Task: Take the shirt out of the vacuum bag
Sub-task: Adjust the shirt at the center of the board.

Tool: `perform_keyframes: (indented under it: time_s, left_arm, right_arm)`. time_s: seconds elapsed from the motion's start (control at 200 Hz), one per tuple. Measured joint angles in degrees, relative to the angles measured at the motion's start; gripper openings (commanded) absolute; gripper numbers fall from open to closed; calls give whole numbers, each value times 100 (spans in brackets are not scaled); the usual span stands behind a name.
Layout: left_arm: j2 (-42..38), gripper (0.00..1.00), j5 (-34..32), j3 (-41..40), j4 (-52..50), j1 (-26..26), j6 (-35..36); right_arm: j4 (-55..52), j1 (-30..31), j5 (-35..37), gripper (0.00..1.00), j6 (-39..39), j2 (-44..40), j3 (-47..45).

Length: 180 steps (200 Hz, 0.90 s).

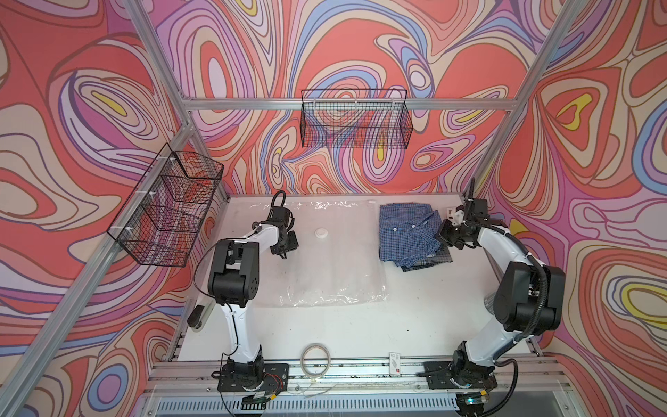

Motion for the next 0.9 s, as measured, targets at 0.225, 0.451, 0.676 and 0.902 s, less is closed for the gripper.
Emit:
perform_keyframes:
  time_s: [0.225,0.451,0.676,0.902]
  left_arm:
    - [0,40,0,0,-2,-2,0]
    - [0,40,-2,0,-2,-2,0]
    - [0,40,-2,0,-2,0,0]
    - [0,42,-44,7,-9,-4,22]
  right_arm:
    - [-374,-90,72,0,-103,151,153]
    - [-876,-197,70,0,-168,304,1058]
    - [-745,-391,-52,0,-208,555,1121]
    - [-509,-946,26,0,-225,1600,739]
